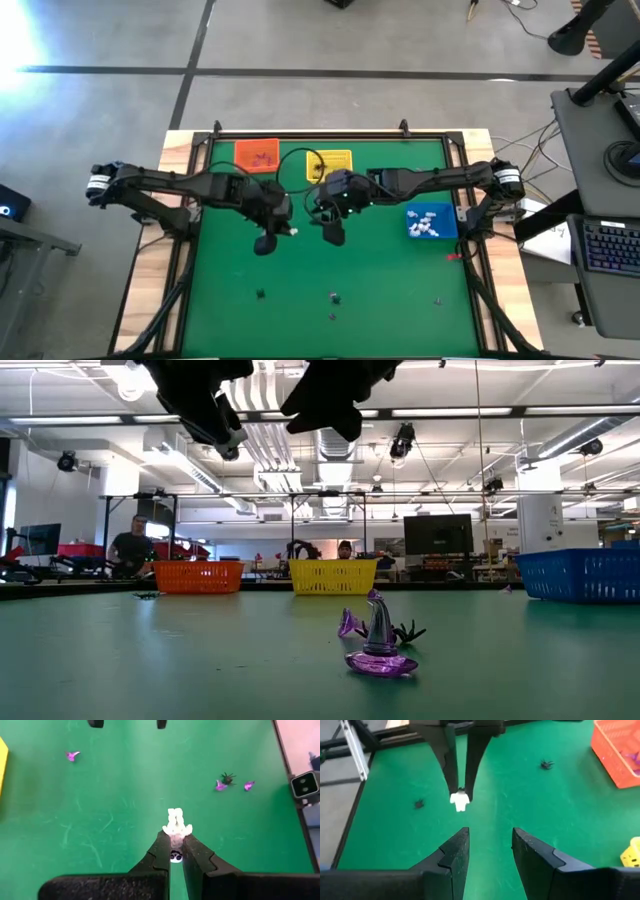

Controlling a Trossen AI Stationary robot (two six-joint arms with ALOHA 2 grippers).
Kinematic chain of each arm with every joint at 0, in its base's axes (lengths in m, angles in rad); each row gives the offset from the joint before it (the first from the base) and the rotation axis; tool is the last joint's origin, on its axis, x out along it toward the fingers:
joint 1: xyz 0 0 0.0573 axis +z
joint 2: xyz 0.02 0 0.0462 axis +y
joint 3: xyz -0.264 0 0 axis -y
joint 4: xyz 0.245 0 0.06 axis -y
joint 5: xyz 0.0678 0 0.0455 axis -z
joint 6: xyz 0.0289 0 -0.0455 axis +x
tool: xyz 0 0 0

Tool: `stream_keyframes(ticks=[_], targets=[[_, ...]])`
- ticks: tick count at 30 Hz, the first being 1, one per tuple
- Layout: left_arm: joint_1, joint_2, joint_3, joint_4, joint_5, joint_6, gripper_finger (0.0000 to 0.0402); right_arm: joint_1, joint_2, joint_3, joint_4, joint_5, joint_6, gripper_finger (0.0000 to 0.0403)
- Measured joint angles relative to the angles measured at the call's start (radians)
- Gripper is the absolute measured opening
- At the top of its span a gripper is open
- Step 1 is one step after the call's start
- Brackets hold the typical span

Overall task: Sort Halloween decoration
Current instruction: Put the white skeleton toy into the blue basket

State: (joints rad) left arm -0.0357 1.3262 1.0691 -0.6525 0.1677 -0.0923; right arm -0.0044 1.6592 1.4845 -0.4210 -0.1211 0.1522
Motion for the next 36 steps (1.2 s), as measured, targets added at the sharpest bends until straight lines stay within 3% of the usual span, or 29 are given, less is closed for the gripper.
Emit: stream_keyframes(ticks=[16, 36], targets=[[0.073, 0.003, 0.0, 0.042, 0.0, 0.161, 0.0, 0.019, 0.026, 0.0, 0.098, 0.046, 0.086, 0.0139], [0.111, 0.003, 0.0, 0.142, 0.0, 0.19, 0.0, 0.019, 0.027, 0.0, 0.097, 0.088, 0.127, 0.0139]])
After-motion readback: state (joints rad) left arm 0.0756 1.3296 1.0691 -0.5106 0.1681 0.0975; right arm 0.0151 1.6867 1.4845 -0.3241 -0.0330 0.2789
